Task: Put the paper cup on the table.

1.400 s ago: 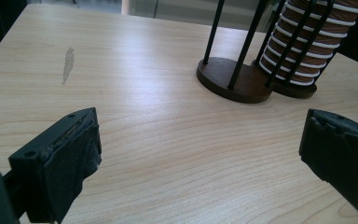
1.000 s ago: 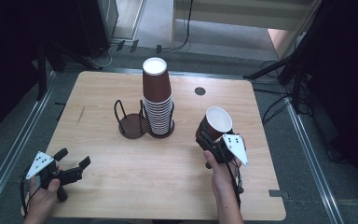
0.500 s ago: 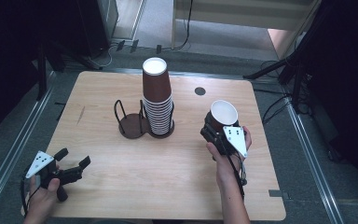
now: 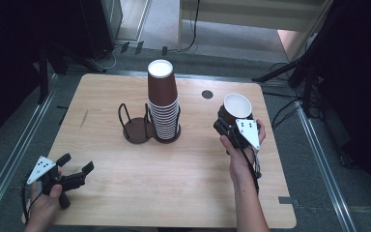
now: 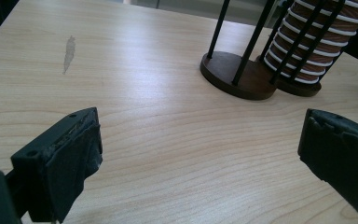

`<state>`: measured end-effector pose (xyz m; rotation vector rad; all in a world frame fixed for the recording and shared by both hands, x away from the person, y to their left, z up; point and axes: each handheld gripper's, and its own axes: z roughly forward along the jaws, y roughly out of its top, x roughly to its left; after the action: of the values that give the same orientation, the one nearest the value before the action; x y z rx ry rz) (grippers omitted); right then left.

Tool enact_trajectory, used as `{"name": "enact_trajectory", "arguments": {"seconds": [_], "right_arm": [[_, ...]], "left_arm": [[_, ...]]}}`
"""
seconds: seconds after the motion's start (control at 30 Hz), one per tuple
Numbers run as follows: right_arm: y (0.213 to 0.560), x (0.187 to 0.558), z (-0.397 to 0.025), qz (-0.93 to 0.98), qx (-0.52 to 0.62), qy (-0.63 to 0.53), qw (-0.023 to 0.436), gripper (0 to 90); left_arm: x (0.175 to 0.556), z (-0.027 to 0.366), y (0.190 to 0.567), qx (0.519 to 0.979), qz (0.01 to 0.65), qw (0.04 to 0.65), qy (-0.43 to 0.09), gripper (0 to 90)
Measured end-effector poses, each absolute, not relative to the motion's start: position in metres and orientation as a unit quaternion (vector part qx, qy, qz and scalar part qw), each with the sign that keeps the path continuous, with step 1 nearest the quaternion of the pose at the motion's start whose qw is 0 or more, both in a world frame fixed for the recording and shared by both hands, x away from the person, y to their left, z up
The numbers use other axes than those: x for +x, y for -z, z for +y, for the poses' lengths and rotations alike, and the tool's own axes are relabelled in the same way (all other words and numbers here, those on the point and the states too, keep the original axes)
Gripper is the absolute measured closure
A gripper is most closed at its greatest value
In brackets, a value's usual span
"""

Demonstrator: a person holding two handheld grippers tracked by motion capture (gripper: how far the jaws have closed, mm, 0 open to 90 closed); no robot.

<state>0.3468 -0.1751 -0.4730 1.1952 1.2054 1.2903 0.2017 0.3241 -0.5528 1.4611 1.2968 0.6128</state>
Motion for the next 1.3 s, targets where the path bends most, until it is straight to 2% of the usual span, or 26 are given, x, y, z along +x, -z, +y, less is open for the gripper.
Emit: {"name": "enact_trajectory", "arguments": {"seconds": [0.37,0.67,1.3], "right_arm": [[0.479,0.368,-0.177,0.510,0.494,-0.520,0.475,12.7],[0.497,0.386,-0.172,0.542,0.480,-0.498,0.477,12.6],[0.528,0.405,-0.171,0.569,0.502,-0.477,0.444,11.1]], "left_arm": [[0.202,0.324,0.553,0.610,0.541,0.520,-0.255,0.3],[0.202,0.324,0.553,0.610,0.541,0.520,-0.254,0.3],[0.202,0.325,0.553,0.608,0.542,0.522,-0.252,0.3]]}}
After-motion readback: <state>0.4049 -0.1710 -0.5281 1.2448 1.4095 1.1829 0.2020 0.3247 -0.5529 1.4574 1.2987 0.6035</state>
